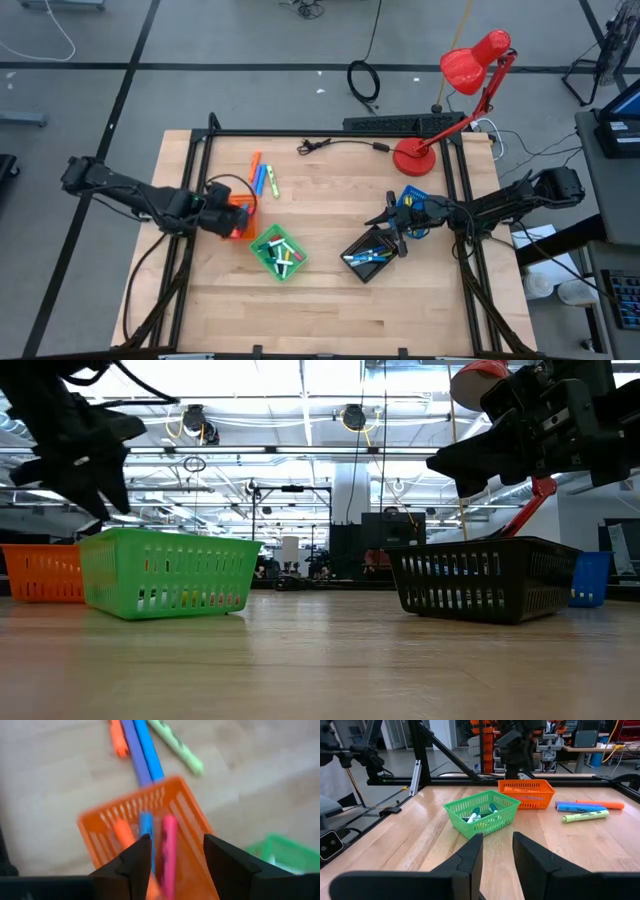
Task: Pick & Place Markers
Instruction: Put the large orange highlighter pen into the orange basket
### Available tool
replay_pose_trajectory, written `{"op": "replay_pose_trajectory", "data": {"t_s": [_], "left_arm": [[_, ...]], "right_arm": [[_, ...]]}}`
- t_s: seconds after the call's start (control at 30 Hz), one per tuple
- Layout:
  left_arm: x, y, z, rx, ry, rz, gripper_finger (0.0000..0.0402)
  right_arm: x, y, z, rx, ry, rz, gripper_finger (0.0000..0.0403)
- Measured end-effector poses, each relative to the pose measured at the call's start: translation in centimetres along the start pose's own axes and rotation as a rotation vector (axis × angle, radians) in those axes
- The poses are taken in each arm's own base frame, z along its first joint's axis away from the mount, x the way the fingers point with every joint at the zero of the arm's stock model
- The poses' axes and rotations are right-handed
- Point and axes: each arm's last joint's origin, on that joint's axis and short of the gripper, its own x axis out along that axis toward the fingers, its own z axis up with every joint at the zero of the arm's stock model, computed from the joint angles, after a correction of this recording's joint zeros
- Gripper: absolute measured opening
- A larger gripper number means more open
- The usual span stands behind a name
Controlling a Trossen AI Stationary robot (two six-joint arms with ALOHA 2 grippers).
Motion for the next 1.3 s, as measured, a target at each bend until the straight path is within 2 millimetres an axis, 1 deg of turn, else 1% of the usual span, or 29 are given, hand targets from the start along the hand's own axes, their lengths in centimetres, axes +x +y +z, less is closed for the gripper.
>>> {"op": "replay_pose_trajectory", "data": {"t_s": [0.17, 0.3, 0.43, 0.67, 0.77, 0.87, 0.93, 1.07, 1.3], "left_arm": [[0.5, 0.6, 2.2, -0.031, -0.061, 0.017, 0.0186], [1.6, 0.5, 4.6, -0.019, -0.071, -0.02, 0.0186], [3.5, 1.2, 7.3, -0.028, -0.058, -0.006, 0.0186], [7.7, 4.1, 11.4, -0.066, 0.036, 0.115, 0.0186], [9.2, 4.5, 13.0, -0.053, 0.085, 0.164, 0.0186], [10.3, 4.1, 14.4, 0.003, 0.118, 0.165, 0.0186], [11.1, 3.7, 14.9, 0.042, 0.139, 0.166, 0.0186], [12.6, 3.4, 15.3, 0.073, 0.185, 0.188, 0.0186], [14.6, 4.3, 15.0, 0.06, 0.261, 0.247, 0.0186]], "right_arm": [[0.0, 0.0, 0.0, 0.0, 0.0, 0.0, 0.0093], [0.0, 0.0, 0.0, 0.0, 0.0, -0.001, 0.0093], [0.0, 0.0, 0.0, 0.0, 0.001, 0.0, 0.0093], [0.0, 0.0, 0.0, 0.0, 0.0, 0.0, 0.0093], [0.0, 0.0, 0.0, 0.0, 0.0, 0.0, 0.0093], [0.0, 0.0, 0.0, 0.0, 0.0, 0.0, 0.0093], [0.0, 0.0, 0.0, 0.0, 0.0, 0.0, 0.0093], [0.0, 0.0, 0.0, 0.0, 0.0, 0.0, 0.0093], [0.0, 0.0, 0.0, 0.0, 0.0, 0.0, 0.0093]]}}
